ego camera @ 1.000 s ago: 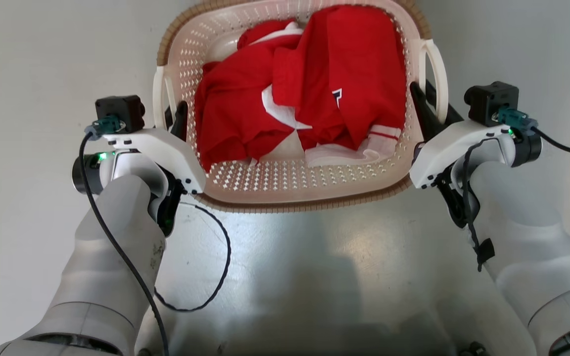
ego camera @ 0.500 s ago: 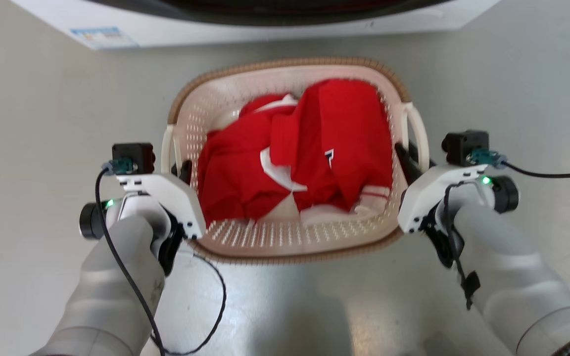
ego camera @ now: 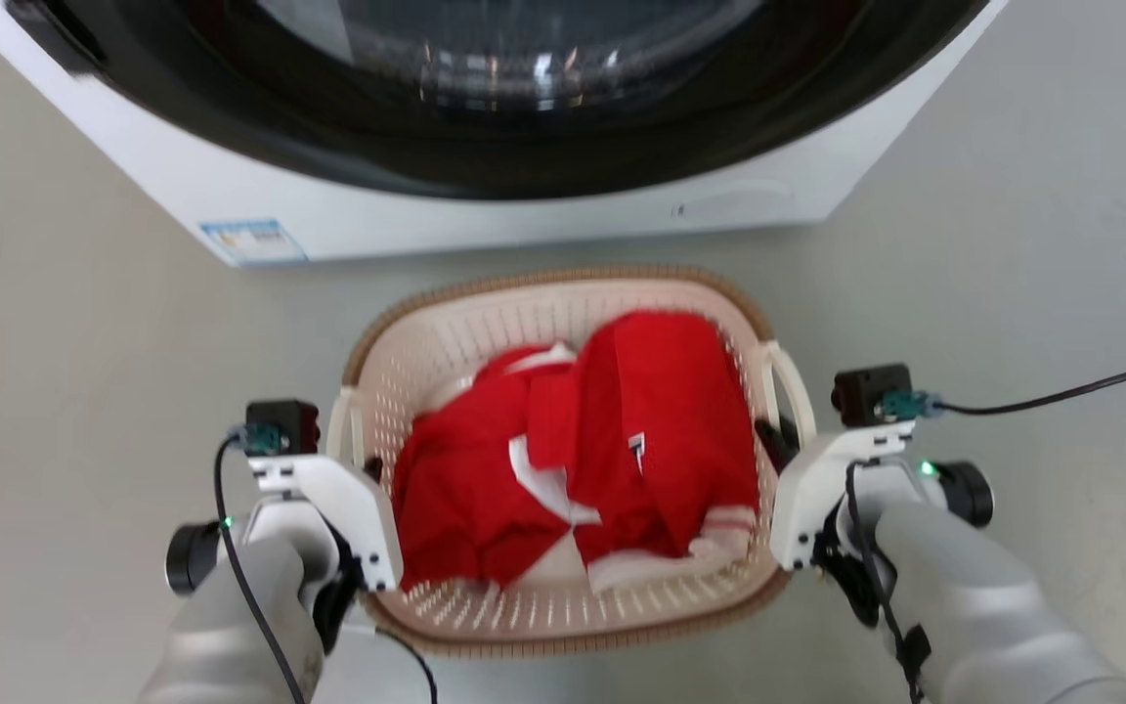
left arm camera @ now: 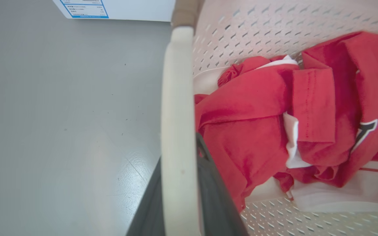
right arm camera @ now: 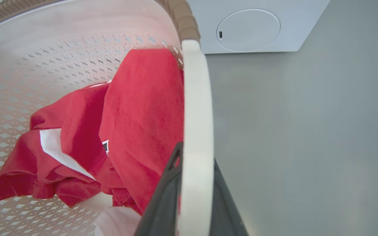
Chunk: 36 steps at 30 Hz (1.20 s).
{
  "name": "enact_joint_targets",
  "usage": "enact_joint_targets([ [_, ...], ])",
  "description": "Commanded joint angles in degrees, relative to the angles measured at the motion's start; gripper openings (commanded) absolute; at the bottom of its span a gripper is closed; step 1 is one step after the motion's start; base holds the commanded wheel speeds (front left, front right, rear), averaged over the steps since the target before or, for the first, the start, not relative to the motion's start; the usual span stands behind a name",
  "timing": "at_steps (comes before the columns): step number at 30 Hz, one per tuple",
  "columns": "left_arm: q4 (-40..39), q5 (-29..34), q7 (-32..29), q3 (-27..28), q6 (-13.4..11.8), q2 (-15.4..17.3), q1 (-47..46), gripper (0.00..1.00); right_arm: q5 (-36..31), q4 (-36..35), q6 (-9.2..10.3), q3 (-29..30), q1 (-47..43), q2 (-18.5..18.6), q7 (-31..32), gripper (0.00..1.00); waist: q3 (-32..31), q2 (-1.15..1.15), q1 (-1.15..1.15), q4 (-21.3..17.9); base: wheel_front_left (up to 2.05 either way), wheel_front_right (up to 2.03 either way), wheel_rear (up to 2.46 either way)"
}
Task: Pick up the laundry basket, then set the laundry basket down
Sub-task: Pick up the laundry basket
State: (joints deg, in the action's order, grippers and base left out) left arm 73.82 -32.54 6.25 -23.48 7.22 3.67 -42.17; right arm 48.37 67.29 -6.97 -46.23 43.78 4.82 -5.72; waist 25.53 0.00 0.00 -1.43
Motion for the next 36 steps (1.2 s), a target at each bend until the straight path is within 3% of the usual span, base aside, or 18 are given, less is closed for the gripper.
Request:
enact_joint_targets([
  [1, -0.81, -0.11, 0.4, 0.49, 0.26, 1.58, 0.82, 0.0, 0.15, -0.61, -0.52, -1.37, -2.28, -1.09, 0.68, 0.0, -3.11, 0.0, 0.0, -0.38, 0.0, 0.0, 0.0],
  [18, -1.15, -6.42, -7.56, -6.33, 0.26, 0.91, 11.61, 0.0, 9.21, -0.54, -0.52, -8.55, -10.4, -0.57, 10.08, 0.0, -18.56, 0.0, 0.0, -0.59, 0.0, 0.0, 0.0],
  [36, -2.12, -11.78, -13.16, -10.94, 0.26, 0.61, 14.9, 0.0, 14.44, -0.72, -0.52, -14.05, -11.52, 0.59, 15.67, 0.0, -24.2, 0.0, 0.0, -0.62, 0.0, 0.0, 0.0],
])
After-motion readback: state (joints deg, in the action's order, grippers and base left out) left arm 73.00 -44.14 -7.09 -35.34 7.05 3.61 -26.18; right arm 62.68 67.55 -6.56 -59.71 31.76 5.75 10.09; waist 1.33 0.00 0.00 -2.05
